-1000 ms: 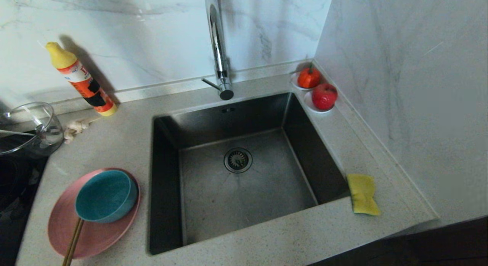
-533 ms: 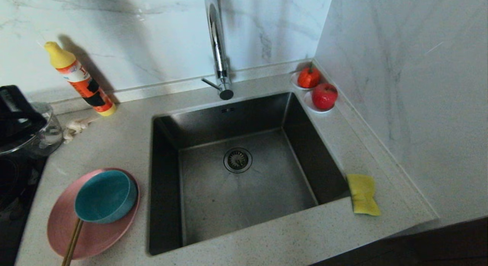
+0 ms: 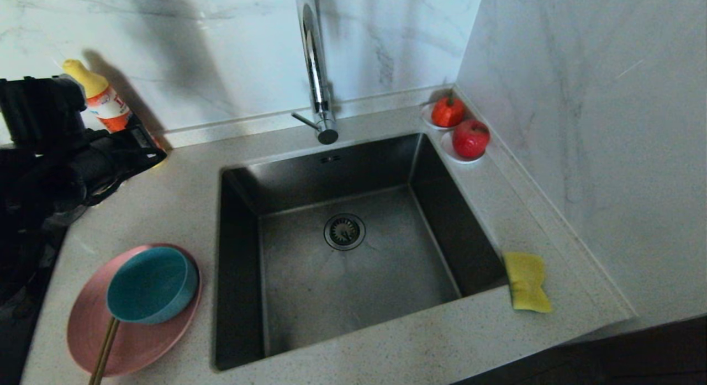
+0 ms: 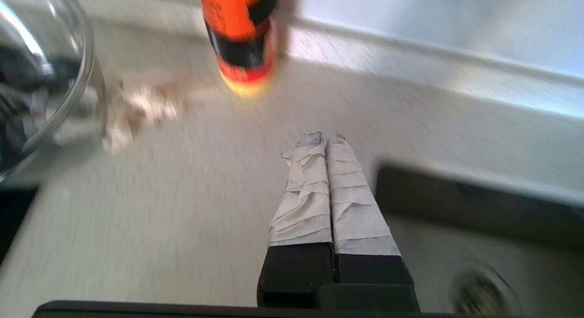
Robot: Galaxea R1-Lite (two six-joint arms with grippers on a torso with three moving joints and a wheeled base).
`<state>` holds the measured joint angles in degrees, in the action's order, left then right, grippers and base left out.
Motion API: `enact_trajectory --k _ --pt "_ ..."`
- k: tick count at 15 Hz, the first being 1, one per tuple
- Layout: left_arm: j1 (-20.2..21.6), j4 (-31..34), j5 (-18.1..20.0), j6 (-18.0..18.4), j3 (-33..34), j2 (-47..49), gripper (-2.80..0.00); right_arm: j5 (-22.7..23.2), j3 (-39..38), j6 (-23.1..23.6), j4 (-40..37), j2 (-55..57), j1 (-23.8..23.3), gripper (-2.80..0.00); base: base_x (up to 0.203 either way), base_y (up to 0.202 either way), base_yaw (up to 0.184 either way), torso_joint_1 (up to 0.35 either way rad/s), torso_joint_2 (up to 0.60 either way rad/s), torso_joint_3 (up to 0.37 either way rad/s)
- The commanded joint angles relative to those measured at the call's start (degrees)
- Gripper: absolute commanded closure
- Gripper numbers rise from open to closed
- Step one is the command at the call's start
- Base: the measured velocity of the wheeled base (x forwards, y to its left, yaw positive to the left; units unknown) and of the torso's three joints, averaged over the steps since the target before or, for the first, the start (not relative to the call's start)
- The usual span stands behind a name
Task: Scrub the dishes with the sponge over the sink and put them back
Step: Grab the dish soap
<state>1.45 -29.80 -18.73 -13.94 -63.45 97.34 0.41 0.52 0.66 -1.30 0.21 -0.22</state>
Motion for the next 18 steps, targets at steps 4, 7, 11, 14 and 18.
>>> enact_trajectory --k 4,7,11,14,18 --pt "0.9 -4.9 -2.66 0.62 -5.06 8.73 -2.8 0.02 0.0 0.04 -0.02 -0.03 -0.04 0.0 0.0 0.0 0.0 0.0 0.0 0.0" --pt "0.87 -5.82 -4.69 0.75 -6.67 11.67 -2.8 0.02 0.0 -0.05 -0.02 -0.03 -0.04 0.0 0.0 0.0 0.0 0.0 0.0 0.0" --pt "0.92 -10.63 -6.13 1.22 -7.92 14.41 -2.8 0.02 0.0 -0.05 -0.02 -0.03 -0.01 0.0 0.0 0.0 0.0 0.0 0.0 0.0" --pt "0.92 -15.23 -8.99 1.2 -8.53 16.02 -2.8 0.02 0.0 -0.05 -0.02 -0.03 0.04 0.0 0.0 0.0 0.0 0.0 0.0 0.0" --pt "1.44 -18.33 -11.63 1.14 -9.25 18.69 -2.8 0.02 0.0 -0.04 -0.02 -0.03 0.04 0.0 0.0 0.0 0.0 0.0 0.0 0.0"
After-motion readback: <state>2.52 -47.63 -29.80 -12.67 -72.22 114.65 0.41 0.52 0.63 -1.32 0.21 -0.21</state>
